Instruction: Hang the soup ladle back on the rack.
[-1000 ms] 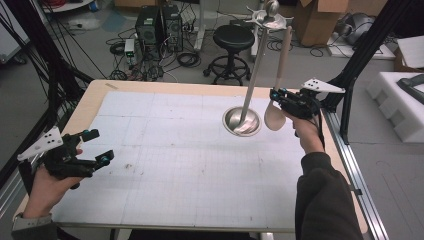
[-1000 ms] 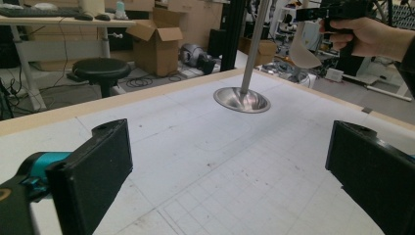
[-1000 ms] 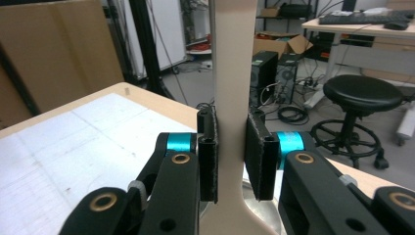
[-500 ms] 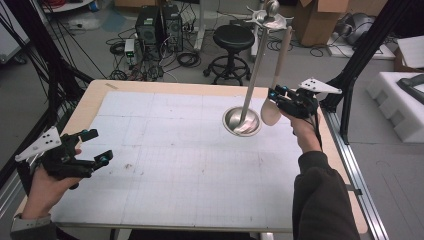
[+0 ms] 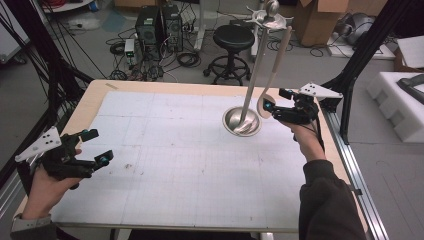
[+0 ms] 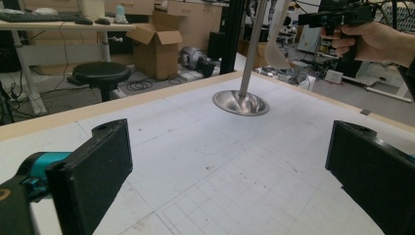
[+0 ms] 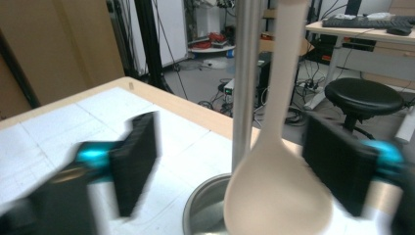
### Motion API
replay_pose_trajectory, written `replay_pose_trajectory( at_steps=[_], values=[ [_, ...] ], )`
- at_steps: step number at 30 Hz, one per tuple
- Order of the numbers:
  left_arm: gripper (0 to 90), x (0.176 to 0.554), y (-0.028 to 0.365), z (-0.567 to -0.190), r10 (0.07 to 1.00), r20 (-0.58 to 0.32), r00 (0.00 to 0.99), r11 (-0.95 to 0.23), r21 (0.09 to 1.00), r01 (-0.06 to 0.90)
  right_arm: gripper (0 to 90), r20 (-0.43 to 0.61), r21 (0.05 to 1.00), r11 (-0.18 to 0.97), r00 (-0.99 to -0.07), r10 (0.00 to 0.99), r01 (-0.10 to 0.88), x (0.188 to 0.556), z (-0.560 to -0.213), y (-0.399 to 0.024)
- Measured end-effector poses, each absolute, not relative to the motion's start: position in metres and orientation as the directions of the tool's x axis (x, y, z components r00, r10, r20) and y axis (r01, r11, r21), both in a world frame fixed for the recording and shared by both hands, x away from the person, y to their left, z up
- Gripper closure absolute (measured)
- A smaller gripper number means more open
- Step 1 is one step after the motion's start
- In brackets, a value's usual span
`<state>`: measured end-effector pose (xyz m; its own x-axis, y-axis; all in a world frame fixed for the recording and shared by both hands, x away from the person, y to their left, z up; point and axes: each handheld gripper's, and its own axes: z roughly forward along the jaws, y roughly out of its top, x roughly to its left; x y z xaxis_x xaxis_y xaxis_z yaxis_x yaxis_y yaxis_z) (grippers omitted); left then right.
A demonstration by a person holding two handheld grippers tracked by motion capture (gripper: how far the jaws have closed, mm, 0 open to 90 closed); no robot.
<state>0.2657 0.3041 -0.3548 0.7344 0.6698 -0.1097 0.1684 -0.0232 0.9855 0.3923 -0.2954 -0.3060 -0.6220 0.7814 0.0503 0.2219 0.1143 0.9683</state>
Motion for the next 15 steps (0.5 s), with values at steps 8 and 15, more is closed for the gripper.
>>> replay_pose_trajectory(
  at_steps=[8, 15],
  values=[
    [3.9, 0.266, 0.303, -0.355, 0.669, -0.110, 0.735, -0.017, 0.986, 0.163, 0.0, 0.075, 0.974, 0.075, -0.619, 0.782, 0.213, 0.376, -0.308, -0.289],
    [3.9, 0.266, 0.300, -0.355, 0.666, -0.107, 0.738, -0.016, 0.987, 0.158, 0.0, 0.065, 0.984, 0.062, -0.664, 0.745, 0.166, 0.350, -0.311, -0.283]
  ],
)
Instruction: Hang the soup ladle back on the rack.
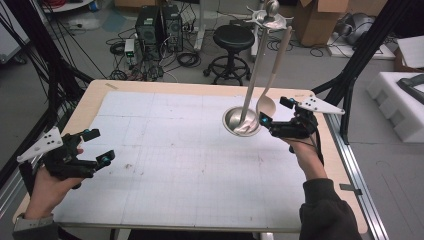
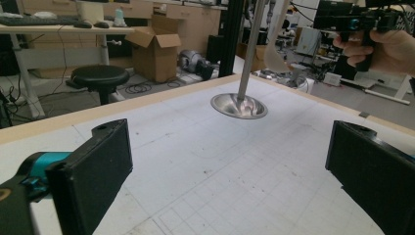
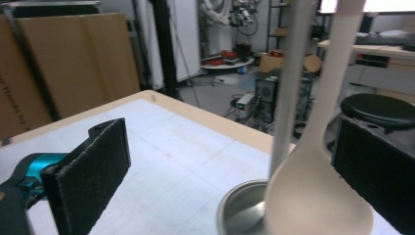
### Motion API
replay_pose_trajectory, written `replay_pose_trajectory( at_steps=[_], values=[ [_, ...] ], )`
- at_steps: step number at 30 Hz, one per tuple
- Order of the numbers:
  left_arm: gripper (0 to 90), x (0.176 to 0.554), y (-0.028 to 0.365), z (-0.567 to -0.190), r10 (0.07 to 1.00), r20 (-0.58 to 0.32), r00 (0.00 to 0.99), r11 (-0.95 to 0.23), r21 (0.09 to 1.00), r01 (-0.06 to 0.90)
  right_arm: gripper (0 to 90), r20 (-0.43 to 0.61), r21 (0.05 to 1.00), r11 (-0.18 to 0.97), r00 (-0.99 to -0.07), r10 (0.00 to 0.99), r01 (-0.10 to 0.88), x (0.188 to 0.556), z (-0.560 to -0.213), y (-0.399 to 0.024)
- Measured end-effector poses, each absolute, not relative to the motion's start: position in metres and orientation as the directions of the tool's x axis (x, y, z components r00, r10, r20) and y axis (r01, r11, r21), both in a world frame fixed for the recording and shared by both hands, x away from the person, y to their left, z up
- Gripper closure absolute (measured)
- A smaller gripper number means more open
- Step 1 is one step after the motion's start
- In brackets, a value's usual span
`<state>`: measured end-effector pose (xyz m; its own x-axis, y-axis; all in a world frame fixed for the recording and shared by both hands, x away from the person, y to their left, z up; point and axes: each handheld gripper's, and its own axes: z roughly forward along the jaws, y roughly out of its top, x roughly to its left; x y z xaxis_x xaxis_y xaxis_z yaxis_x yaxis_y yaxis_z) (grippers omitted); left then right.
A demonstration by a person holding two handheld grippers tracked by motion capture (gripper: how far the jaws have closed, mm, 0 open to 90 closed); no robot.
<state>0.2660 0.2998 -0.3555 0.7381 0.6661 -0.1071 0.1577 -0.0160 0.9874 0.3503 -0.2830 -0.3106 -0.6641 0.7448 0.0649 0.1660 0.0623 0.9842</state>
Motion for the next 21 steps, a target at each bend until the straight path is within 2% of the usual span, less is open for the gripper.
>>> replay_pose_trajectory(
  at_steps=[9, 17, 21],
  values=[
    [3.9, 0.267, 0.293, -0.358, 0.659, -0.097, 0.746, -0.024, 0.988, 0.150, 0.0, 0.059, 0.990, 0.045, -0.683, 0.728, 0.134, 0.319, -0.326, -0.285],
    [3.9, 0.266, 0.291, -0.360, 0.664, -0.098, 0.741, -0.020, 0.989, 0.149, 0.0, 0.040, 0.976, 0.128, -0.721, 0.692, 0.176, 0.292, -0.356, -0.289],
    [3.9, 0.265, 0.293, -0.362, 0.664, -0.101, 0.740, -0.017, 0.989, 0.150, 0.0, 0.065, 0.972, 0.126, -0.738, 0.672, 0.201, 0.280, -0.372, -0.293]
  ],
)
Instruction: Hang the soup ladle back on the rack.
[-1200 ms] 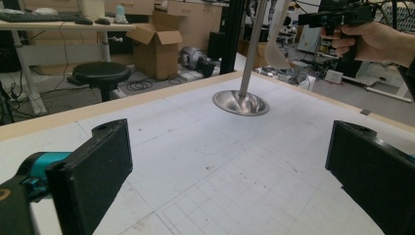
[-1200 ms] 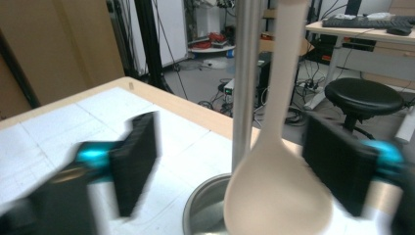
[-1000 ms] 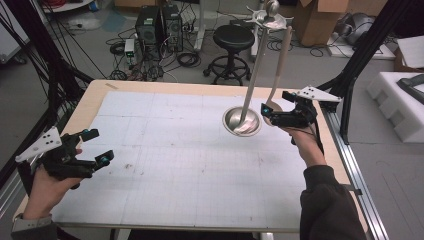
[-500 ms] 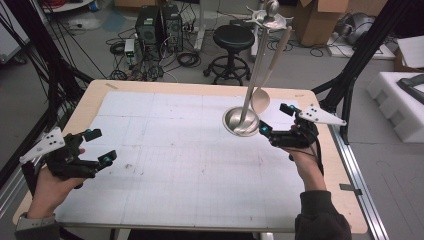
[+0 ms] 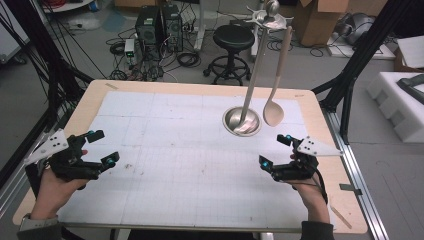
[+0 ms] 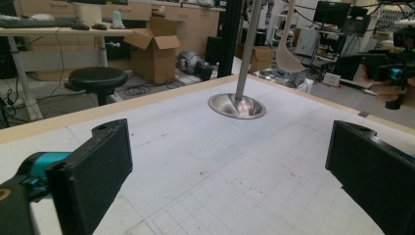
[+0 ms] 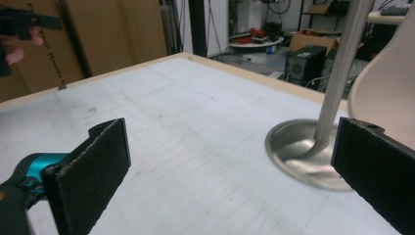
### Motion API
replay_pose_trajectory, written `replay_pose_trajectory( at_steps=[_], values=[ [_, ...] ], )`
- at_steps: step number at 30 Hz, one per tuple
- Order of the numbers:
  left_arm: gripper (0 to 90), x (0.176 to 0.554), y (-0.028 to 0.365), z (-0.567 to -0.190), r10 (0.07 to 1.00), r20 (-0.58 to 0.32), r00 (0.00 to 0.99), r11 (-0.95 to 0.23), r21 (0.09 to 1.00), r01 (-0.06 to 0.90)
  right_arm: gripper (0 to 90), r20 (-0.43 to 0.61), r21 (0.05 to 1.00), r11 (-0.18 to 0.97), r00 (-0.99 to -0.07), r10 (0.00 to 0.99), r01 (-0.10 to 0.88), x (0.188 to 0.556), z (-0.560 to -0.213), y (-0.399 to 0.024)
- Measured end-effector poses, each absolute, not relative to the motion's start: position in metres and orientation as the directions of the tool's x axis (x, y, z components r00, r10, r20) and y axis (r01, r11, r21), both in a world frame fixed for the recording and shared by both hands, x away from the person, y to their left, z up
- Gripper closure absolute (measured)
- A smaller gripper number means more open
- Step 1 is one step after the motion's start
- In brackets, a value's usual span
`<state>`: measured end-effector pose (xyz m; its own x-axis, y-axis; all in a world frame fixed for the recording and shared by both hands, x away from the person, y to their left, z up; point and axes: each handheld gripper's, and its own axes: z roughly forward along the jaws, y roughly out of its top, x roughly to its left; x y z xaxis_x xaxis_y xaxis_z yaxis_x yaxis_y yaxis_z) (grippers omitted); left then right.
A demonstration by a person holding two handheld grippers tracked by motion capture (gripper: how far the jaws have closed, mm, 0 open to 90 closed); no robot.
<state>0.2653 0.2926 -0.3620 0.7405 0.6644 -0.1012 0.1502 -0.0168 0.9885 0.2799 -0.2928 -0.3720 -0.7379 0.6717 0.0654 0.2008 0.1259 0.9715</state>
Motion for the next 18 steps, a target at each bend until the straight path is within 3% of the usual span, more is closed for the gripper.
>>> replay_pose_trajectory(
  at_steps=[18],
  values=[
    [3.9, 0.267, 0.288, -0.363, 0.650, -0.092, 0.754, -0.032, 0.988, 0.149, 0.1, 0.098, 0.984, 0.039, -0.708, 0.699, 0.174, 0.258, -0.374, -0.318]
  ],
)
